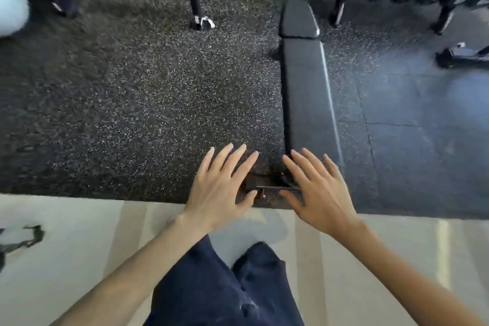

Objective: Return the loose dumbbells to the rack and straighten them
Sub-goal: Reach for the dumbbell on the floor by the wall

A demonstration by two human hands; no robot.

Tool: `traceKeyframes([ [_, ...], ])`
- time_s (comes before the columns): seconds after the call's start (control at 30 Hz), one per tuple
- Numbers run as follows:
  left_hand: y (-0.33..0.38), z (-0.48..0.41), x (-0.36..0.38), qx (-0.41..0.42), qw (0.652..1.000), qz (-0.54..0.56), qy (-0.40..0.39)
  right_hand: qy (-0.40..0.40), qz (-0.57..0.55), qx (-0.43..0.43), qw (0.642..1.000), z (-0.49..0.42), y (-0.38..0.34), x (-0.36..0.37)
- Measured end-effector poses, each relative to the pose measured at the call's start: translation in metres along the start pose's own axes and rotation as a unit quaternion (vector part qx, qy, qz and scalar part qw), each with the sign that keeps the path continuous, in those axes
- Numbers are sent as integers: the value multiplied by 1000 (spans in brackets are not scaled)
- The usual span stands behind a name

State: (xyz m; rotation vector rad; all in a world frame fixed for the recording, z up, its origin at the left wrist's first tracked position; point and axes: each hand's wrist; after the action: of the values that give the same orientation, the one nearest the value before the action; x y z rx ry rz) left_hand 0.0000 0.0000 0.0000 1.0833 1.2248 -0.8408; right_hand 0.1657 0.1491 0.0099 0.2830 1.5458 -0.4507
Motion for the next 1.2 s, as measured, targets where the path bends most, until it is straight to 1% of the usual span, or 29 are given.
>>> traceKeyframes([
  [0.13,-50,41,-10,-79,996,-14,30,18,-13,-73,997,-35,-54,0],
  [0.27,-102,87,-17,-145,989,-7,33,30,-40,-137,989,-70,-116,11],
  [0.5,-205,161,-31,-239,970,20,26,-22,-35,-225,973,-131,-240,34],
  [0.6,-251,187,-37,-265,964,28,23,-40,-26,-262,964,-162,-293,41],
  [0.8,-344,241,-57,-325,945,8,36,-55,-15,-343,937,-226,-399,51],
  [0.97,-392,269,-75,-377,925,12,51,-51,-17,-400,915,-269,-466,47],
  [1.1,-416,279,-79,-406,911,15,70,-27,-39,-444,895,-302,-502,47],
  [1.2,-432,284,-77,-435,895,27,95,-25,-47,-474,879,-324,-524,56],
])
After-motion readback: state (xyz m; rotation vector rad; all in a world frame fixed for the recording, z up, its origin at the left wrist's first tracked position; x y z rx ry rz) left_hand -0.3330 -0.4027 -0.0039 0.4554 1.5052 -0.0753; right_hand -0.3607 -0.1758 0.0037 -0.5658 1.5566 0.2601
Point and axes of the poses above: each hand's wrist, its own z-axis away from the middle knuckle, its own x-axis out of the palm, y = z × x, and after that the axes turned 1 degree about y, right-handed
